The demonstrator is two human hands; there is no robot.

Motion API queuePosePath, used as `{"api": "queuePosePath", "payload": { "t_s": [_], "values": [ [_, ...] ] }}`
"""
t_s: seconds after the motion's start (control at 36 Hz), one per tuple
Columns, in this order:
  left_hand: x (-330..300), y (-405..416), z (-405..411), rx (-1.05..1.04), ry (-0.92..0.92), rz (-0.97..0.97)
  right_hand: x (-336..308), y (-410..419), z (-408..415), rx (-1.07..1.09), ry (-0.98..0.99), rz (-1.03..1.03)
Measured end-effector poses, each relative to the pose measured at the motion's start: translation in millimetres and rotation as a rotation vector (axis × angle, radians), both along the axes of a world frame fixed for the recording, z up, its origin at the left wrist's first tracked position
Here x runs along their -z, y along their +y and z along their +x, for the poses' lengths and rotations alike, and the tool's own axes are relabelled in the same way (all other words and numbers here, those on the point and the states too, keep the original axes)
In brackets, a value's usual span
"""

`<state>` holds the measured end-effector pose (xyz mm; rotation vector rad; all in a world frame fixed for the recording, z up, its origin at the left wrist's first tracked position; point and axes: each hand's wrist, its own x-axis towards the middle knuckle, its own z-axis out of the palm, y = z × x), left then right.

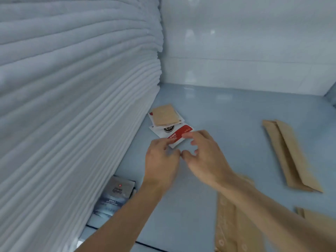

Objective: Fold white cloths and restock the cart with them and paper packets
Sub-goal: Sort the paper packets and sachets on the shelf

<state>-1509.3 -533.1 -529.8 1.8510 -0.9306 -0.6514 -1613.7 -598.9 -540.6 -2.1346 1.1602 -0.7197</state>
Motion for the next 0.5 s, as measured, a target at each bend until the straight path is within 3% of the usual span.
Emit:
{"api": "queuePosePath", "payload": {
  "t_s": [0.08, 0.14, 0.22, 0.33, 0.39, 0.5],
  "values": [
    [7.0, -16.2, 16.8, 0.049, -0.299, 0.046, 2.5, -19.4, 21.5, 0.018, -0.035, -0.091],
    [7.8, -24.8, 20.2, 0.083, -0.396, 0.046, 1.2, -31.3, 28.6, 0.031, -0.029, -0.107],
    [9.4, -42.9, 28.0, 0.119, -0.459, 0.087, 1.2, -50.8, 44.8, 0.012, 0.009, -0.059],
    [11.0, -59.8, 36.8, 0.129, -0.364, 0.217, 2.3, -70.5, 59.0, -0.04, 0.1, 0.016],
    [14.6, -62.5, 38.7, 0.15, -0.43, 0.272, 5.3, -75.5, 60.9, -0.089, 0.182, 0.008],
    [15.1, -63.2, 42.6, 0.154, -0.515, 0.221, 9.8, -79.4, 52.7, -0.12, 0.246, -0.057]
  ]
}}
